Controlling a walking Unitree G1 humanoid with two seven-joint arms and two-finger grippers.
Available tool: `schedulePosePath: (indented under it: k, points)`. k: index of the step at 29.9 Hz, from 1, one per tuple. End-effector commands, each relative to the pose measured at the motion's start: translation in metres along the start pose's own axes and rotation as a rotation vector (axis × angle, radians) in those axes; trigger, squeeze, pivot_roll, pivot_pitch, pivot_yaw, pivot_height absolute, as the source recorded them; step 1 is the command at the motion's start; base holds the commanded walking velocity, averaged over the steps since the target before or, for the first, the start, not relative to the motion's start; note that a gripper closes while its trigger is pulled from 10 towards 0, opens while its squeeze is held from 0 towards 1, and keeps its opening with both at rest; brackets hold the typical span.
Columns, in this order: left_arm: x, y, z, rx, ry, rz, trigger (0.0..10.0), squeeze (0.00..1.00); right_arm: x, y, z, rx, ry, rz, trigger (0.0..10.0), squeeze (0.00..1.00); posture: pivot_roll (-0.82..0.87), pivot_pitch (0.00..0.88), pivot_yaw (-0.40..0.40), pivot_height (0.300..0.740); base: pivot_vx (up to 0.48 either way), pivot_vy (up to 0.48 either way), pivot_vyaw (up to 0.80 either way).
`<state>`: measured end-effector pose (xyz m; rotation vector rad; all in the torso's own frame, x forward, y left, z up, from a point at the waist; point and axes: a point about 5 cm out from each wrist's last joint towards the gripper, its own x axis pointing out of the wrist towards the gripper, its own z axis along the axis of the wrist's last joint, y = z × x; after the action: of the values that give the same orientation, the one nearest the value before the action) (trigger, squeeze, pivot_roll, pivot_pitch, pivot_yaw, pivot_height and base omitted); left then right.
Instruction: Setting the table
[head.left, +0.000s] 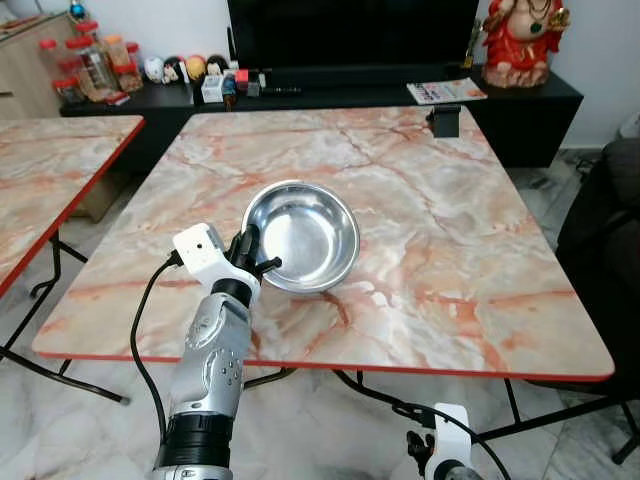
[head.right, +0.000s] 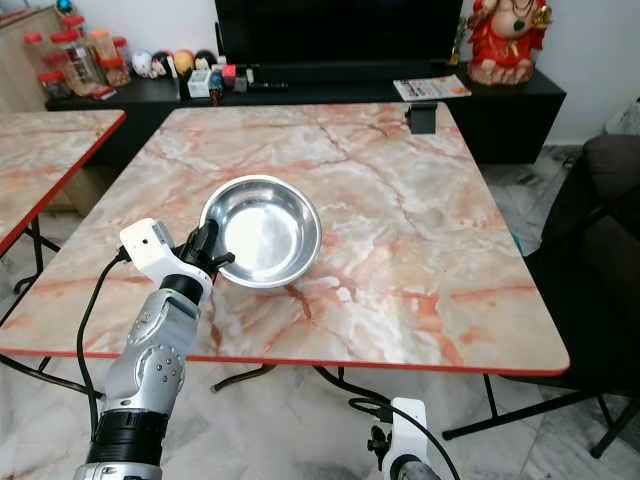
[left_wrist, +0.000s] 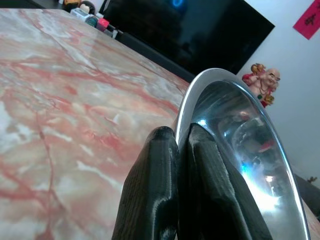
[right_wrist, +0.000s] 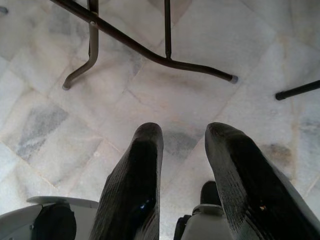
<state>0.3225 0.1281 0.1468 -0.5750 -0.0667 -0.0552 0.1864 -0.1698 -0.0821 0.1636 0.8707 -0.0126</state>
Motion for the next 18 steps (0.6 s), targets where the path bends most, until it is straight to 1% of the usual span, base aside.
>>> schedulePosePath:
  k: [1,2,5,6,7,9,13,18]
  points:
    - [0.003,-0.002,-0.002,0.006,0.031,0.001,10.0,0.00,0.000,-0.001,0.000,0.008,0.000,-0.004,10.0,0.00,-0.14,0.000,0.053,0.740,0.000,0.000,0.00]
    - [0.004,-0.001,-0.003,-0.001,0.034,0.012,10.0,0.00,0.000,-0.001,-0.001,0.009,0.000,-0.004,10.0,0.00,-0.14,0.000,0.053,0.740,0.000,0.000,0.00]
    - [0.007,0.001,-0.005,-0.085,0.063,0.086,10.0,0.00,0.000,-0.001,-0.001,0.010,0.000,-0.005,10.0,0.00,-0.14,0.000,0.052,0.740,0.000,0.000,0.00]
    - [0.009,0.002,-0.006,-0.101,0.073,0.099,10.0,0.00,0.000,-0.001,-0.001,0.009,0.000,-0.005,10.0,0.00,-0.14,0.000,0.052,0.740,0.000,0.000,0.00]
    - [0.011,-0.001,-0.009,-0.119,0.101,0.114,10.0,0.00,0.000,-0.001,-0.001,0.010,0.001,-0.006,10.0,0.00,-0.14,0.000,0.052,0.740,0.000,0.000,0.00]
    - [0.012,-0.003,-0.011,-0.157,0.105,0.113,10.0,0.00,0.000,-0.001,-0.001,0.010,0.001,-0.005,10.0,0.00,-0.14,0.000,0.052,0.740,0.000,0.000,0.00]
    - [0.016,-0.012,-0.014,-0.164,0.113,0.097,10.0,0.00,0.000,-0.001,0.000,0.010,0.000,-0.004,10.0,0.00,-0.14,0.000,0.049,0.740,0.000,0.000,0.00]
    - [0.021,-0.012,-0.019,-0.156,0.135,0.158,10.0,0.00,0.000,-0.001,0.000,0.006,0.002,-0.002,10.0,0.00,-0.14,0.000,0.048,0.740,0.000,0.000,0.00]
